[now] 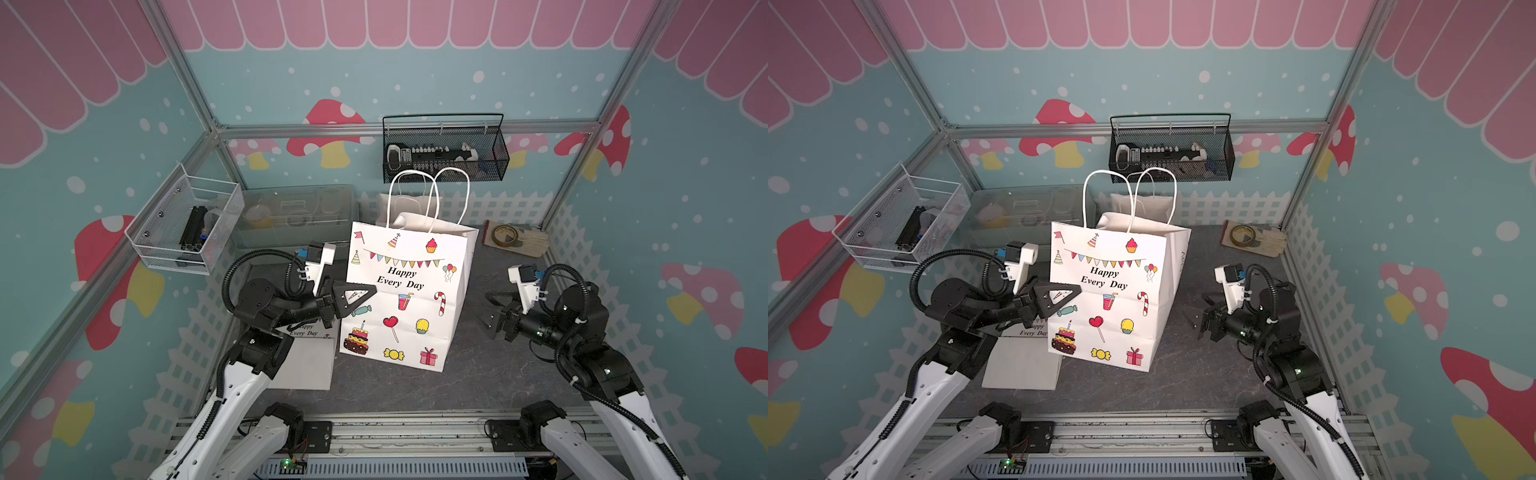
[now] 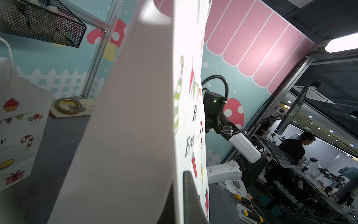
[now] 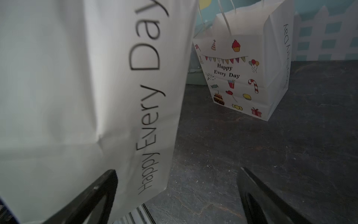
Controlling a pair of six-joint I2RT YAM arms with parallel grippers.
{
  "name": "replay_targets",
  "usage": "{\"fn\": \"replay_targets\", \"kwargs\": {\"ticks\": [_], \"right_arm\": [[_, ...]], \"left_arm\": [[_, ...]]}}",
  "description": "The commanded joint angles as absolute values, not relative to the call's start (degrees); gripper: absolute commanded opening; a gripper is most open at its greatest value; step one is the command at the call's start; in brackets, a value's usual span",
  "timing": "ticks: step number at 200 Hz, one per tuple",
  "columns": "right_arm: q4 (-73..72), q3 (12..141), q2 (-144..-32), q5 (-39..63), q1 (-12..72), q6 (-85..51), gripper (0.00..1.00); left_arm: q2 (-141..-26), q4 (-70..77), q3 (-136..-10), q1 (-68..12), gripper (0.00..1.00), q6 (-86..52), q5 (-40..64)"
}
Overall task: Put away the paper bag
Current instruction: Press the paper bag.
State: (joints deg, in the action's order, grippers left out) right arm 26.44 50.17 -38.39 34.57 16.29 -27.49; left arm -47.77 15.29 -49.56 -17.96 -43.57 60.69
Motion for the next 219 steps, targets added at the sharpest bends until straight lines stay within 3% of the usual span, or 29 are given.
{"fn": "replay_targets", "kwargs": {"ticks": [1, 42, 83, 219], "right_arm": [[22.6, 49.4, -38.4, 38.1, 16.6, -27.1, 0.99], [13.1, 46.9, -38.4, 49.8, 16.6, -30.7, 0.99], [9.2, 46.4, -38.6, 54.6, 16.6, -31.5, 0.98], [-0.5, 46.1, -39.8, 56.2, 16.7, -35.8, 0.99]], "left_arm": [[-47.7, 17.1, -51.8, -17.4, 0.00, -47.2, 62.7], [-49.0, 28.1, -50.7, -17.4, 0.00, -54.9, 61.4], [-52.8, 41.7, -50.6, -17.5, 0.00, -64.6, 60.9], [-49.8, 25.6, -52.4, -23.2, 0.00, -52.8, 59.2]]}}
